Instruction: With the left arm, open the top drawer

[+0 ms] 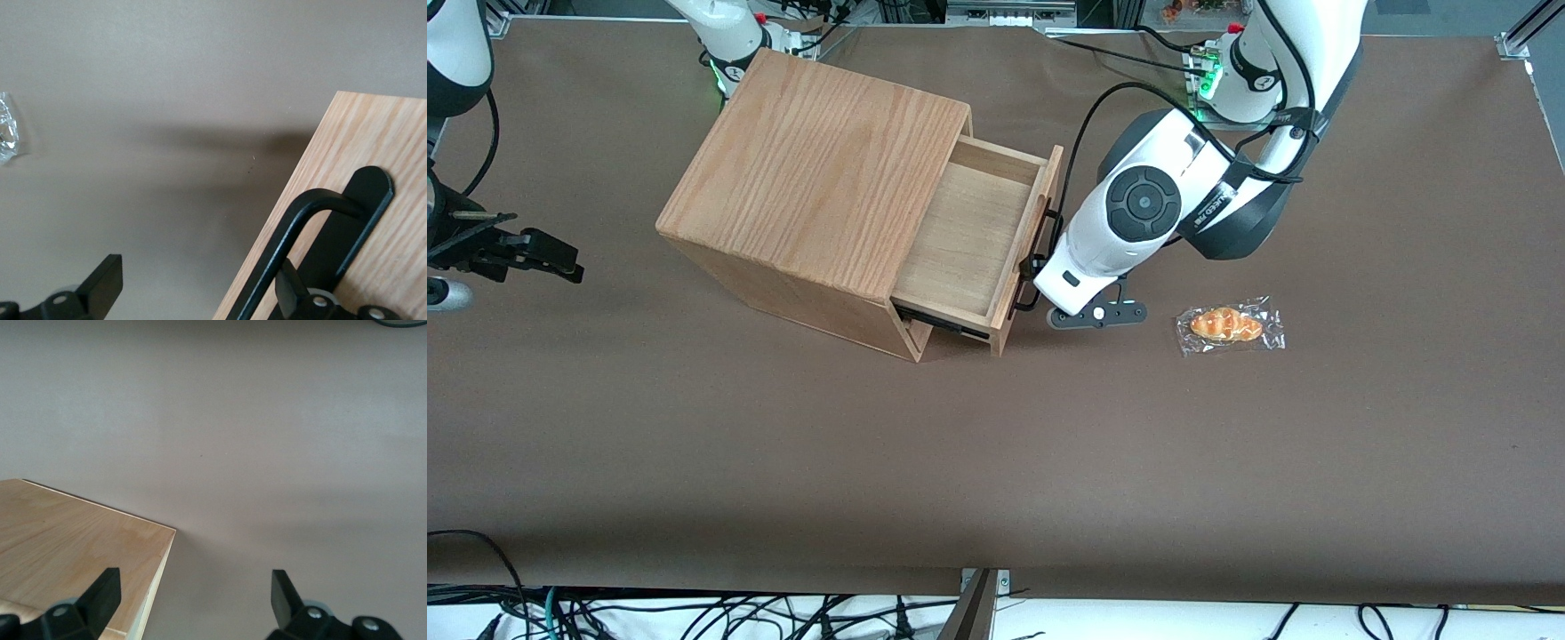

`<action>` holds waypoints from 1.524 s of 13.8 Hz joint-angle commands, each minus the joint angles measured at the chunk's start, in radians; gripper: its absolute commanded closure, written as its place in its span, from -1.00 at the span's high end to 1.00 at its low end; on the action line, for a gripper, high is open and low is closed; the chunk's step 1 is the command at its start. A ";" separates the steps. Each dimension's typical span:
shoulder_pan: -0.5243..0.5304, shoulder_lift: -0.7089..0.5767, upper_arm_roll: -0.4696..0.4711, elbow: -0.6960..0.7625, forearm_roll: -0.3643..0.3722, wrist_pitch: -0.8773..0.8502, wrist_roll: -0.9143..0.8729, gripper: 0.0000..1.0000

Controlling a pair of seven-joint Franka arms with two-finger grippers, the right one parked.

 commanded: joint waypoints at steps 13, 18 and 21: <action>0.034 -0.090 -0.021 -0.009 0.033 -0.085 0.006 1.00; 0.119 -0.144 -0.020 -0.002 0.034 -0.145 0.020 1.00; 0.184 -0.170 -0.015 0.000 0.051 -0.165 0.020 1.00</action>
